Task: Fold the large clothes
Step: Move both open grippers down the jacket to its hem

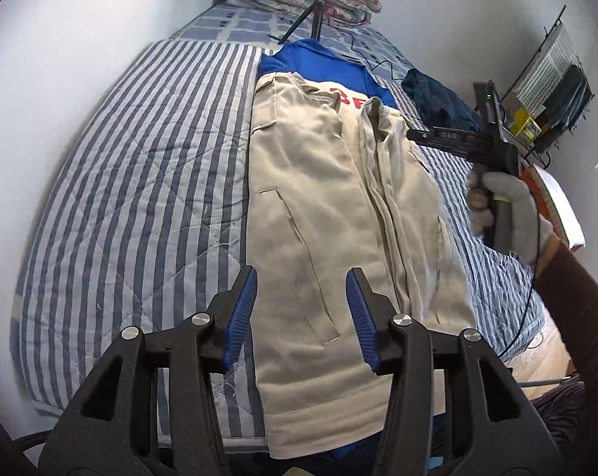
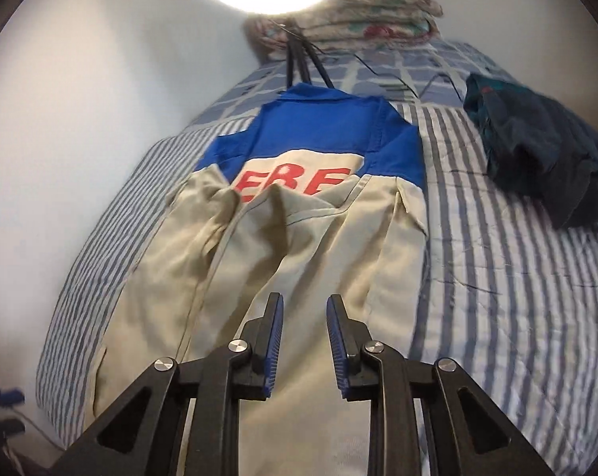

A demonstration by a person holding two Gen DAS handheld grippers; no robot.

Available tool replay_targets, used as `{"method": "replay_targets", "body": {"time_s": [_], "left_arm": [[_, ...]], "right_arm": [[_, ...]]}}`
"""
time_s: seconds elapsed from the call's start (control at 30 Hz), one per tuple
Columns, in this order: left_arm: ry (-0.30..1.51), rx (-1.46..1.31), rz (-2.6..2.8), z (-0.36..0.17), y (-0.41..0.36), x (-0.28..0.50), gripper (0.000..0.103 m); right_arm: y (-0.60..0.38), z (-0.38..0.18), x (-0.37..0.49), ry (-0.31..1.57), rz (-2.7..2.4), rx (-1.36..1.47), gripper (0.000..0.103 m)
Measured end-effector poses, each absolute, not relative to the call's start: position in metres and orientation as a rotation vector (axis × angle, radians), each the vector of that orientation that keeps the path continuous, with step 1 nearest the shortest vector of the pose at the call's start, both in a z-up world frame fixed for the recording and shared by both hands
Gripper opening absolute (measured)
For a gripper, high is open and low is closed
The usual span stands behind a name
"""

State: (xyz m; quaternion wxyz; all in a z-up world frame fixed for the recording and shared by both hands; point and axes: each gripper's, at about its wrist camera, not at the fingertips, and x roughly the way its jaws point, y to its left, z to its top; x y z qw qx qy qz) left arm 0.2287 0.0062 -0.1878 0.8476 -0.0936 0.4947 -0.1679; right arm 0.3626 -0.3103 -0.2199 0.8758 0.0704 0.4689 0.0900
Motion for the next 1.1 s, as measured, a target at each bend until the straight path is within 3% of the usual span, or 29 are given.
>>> {"method": "replay_targets", "body": {"time_s": [0.37, 0.53, 0.8, 1.1], "left_arm": [[1.110, -0.189, -0.357, -0.209, 0.005, 0.237, 0.047], [1.130, -0.213, -0.388, -0.211, 0.000, 0.237, 0.048], [1.113, -0.246, -0.411, -0.209, 0.007, 0.221, 0.048], [1.181, -0.274, -0.431, -0.235, 0.011, 0.194, 0.048]], "right_arm": [[-0.261, -0.276, 0.420, 1.020, 0.184, 0.075, 0.024], [-0.265, -0.261, 0.413, 1.051, 0.234, 0.106, 0.025], [-0.292, -0.210, 0.305, 1.023, 0.300, 0.146, 0.027], [-0.272, -0.215, 0.155, 1.109, 0.432, 0.119, 0.027]]}}
